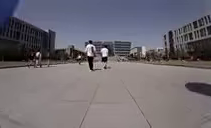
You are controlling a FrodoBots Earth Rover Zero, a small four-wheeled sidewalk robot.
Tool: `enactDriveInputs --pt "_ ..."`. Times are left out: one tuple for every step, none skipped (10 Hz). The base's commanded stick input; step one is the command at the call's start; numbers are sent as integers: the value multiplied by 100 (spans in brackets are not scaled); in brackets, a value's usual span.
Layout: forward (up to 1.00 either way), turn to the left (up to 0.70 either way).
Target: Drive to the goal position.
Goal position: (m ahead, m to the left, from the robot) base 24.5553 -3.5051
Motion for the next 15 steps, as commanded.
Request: enactDriveInputs --pt "100 0" --pt "100 0" --pt "100 0" --pt "100 0" --pt "100 18" --pt "100 39" --pt "100 40" --pt "100 40" --pt "100 0" --pt "100 0" --pt "100 0" --pt "100 10" --pt "100 26" --pt "100 38" --pt "100 19"
